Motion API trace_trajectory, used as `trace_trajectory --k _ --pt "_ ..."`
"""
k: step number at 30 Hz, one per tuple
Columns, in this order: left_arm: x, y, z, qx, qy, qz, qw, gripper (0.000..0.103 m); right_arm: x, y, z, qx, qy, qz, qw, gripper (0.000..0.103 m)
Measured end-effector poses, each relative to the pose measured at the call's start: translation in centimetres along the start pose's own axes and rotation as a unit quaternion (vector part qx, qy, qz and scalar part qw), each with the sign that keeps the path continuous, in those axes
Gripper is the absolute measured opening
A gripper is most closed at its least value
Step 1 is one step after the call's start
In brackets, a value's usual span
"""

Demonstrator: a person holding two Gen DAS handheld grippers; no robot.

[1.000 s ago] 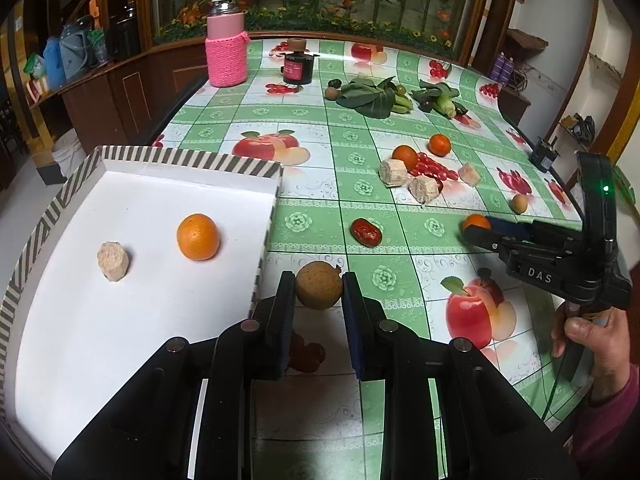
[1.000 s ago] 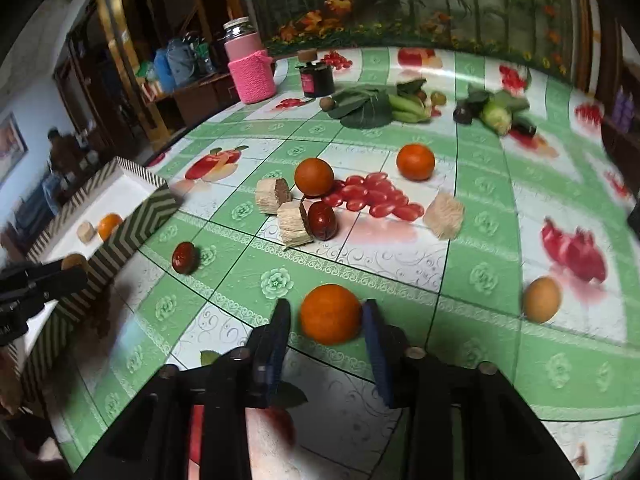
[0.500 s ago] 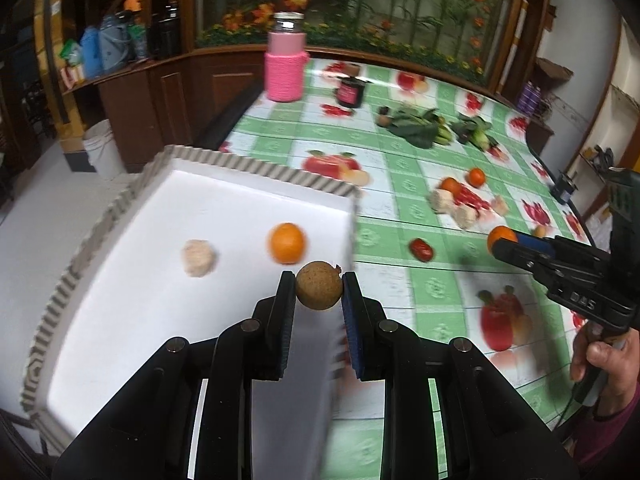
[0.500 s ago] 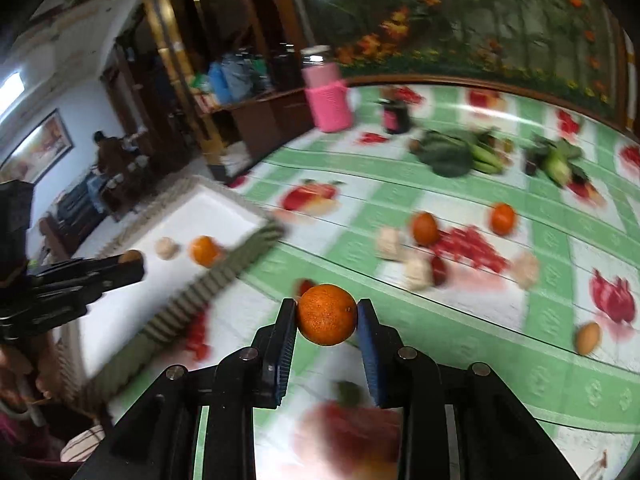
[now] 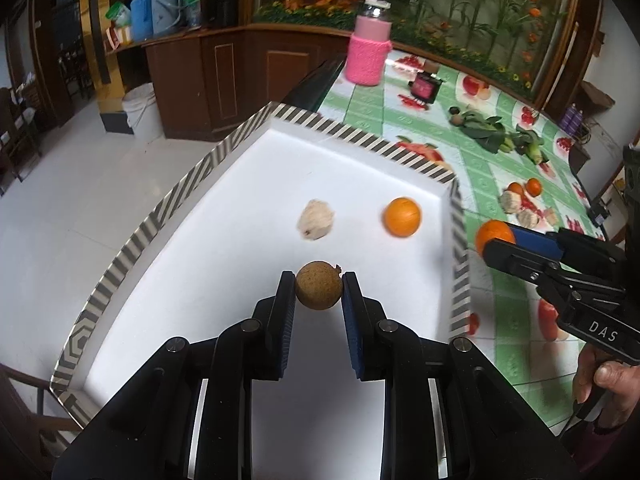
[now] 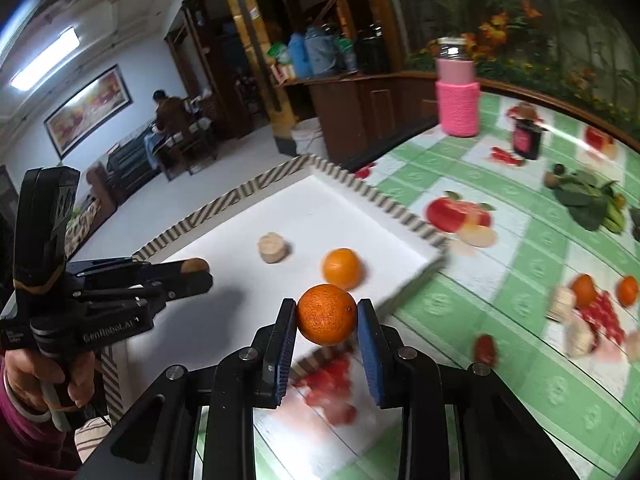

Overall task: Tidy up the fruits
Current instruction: 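Carry both held fruits over the white tray, then open the left gripper to drop the brown fruit while the right releases the orange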

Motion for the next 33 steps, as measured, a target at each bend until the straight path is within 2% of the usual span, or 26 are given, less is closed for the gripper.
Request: trace_trajectory --k 11,16,18,19,20,28,33 --pt "1.6 0.6 0.6 -0.006 -0.008 0.02 0.9997 0.023 5.9 -0.7 2.2 -0.031 -0.012 0.053 0.998 0.029" --pt "1.8 0.5 1.3 -0.021 -0.016 0.026 0.9993 0.023 7.4 -0.6 2.4 -0.044 0.001 0.066 0.997 0.03" --pt "1.7 0.3 1.5 -0.023 -0.02 0.024 0.9992 0.037 7.5 -0.5 2.5 -0.056 0.015 0.066 0.996 0.032" --pt "1.6 0.2 1.5 -0.025 -0.021 0.022 0.9992 0.056 7.2 -0.4 2.5 -0.062 0.019 0.062 0.996 0.033" --pt "1.5 0.2 1.6 -0.028 -0.022 0.019 0.9992 0.066 7.0 -0.4 2.6 -0.064 0.021 0.059 0.996 0.036" --pt "0.5 -0.1 0.8 -0.024 -0.045 -0.008 0.9987 0.067 3.6 -0.2 1.6 -0.031 0.011 0.025 0.999 0.037" --pt "-0.5 -0.4 -0.6 -0.021 -0.057 -0.037 0.9975 0.067 1.8 0.1 1.4 -0.021 0.025 0.002 0.999 0.037"
Point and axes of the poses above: each gripper's, at about its wrist camera, not at the fingertips, and x roughly the way its jaws point, z to its left, y to its underside, the point moved 4 cm from there along x, roughly the way its jaws point
